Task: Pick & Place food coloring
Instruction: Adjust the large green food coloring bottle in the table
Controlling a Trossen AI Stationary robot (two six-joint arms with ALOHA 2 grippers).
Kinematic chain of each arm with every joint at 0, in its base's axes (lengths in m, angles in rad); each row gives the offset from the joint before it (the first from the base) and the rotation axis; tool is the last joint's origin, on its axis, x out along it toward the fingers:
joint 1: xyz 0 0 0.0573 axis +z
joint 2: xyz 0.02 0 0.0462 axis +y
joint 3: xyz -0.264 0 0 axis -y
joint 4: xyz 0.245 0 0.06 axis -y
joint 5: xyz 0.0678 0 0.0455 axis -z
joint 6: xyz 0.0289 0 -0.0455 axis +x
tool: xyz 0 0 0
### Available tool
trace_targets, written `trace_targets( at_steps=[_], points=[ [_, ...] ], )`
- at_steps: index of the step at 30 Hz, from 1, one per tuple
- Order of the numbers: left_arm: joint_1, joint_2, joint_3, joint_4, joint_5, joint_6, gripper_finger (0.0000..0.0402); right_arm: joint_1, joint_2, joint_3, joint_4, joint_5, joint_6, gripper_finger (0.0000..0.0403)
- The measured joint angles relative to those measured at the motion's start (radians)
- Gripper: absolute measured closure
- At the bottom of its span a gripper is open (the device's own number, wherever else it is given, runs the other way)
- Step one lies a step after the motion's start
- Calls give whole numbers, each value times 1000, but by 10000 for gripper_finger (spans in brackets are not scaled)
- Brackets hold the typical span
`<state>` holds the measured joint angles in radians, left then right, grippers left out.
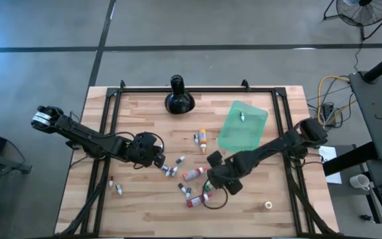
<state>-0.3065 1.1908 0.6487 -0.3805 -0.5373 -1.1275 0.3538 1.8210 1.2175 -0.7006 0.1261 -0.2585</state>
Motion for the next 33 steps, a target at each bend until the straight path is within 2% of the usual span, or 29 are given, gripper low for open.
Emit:
trace_targets(
  at_steps=[6,16,33],
  points=[
    [-3,0,0,0,0,-1,321,-22,59,-3,14,-62,0,112],
    [-3,0,0,4,-2,-6,321,-31,90,-1,27,-66,16,141],
    [-3,0,0,6,2,-24,321,-54,116,14,-15,-127,23,258]
  ],
)
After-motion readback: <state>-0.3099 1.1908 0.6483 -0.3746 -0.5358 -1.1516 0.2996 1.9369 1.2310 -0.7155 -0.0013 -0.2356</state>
